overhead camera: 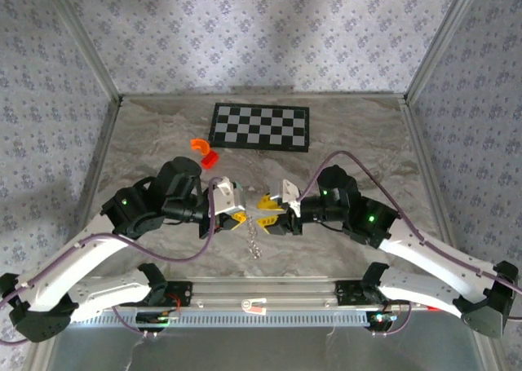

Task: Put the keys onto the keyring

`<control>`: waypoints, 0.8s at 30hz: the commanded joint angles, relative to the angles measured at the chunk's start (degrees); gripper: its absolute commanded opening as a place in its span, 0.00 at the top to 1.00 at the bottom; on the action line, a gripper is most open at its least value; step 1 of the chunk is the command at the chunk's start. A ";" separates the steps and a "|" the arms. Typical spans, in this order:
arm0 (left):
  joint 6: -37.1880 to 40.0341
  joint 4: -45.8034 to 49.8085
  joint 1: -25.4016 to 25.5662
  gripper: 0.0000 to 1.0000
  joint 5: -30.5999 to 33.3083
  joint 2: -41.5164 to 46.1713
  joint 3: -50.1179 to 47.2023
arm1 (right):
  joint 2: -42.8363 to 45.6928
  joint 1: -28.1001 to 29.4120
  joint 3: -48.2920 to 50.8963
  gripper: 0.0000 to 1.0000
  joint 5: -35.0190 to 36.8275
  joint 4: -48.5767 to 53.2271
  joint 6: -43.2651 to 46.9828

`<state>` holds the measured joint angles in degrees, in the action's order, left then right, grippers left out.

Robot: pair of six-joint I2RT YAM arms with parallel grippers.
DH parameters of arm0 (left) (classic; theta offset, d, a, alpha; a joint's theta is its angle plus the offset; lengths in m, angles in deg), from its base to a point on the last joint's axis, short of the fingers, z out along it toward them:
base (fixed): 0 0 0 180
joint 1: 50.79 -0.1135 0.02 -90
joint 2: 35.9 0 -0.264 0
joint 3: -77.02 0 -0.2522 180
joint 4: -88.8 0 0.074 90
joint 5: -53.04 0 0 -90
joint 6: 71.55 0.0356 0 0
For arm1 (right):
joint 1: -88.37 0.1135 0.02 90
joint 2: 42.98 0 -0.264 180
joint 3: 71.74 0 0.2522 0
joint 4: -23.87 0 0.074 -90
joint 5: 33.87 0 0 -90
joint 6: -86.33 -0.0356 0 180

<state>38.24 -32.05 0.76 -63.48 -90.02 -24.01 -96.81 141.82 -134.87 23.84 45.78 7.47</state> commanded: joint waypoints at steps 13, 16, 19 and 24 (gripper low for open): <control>1.81 -0.85 1.28 1.00 -0.37 -0.75 2.15 | -4.10 2.80 -3.11 0.78 2.22 -1.28 1.34; 2.00 -0.66 1.45 1.00 -0.05 -1.11 2.46 | -4.10 3.00 -3.15 0.79 2.50 -1.30 1.39; 2.01 -0.58 1.62 1.00 0.33 -1.29 2.51 | -4.19 3.23 -3.02 0.82 2.76 -1.21 1.52; 1.66 -1.44 1.82 1.00 0.55 -0.94 2.04 | -4.29 3.59 -2.87 1.00 4.40 -0.90 1.95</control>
<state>38.98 -32.01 2.01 -61.97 -91.51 -24.01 -100.92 144.88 -135.96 26.64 45.73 8.97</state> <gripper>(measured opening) 0.044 0.044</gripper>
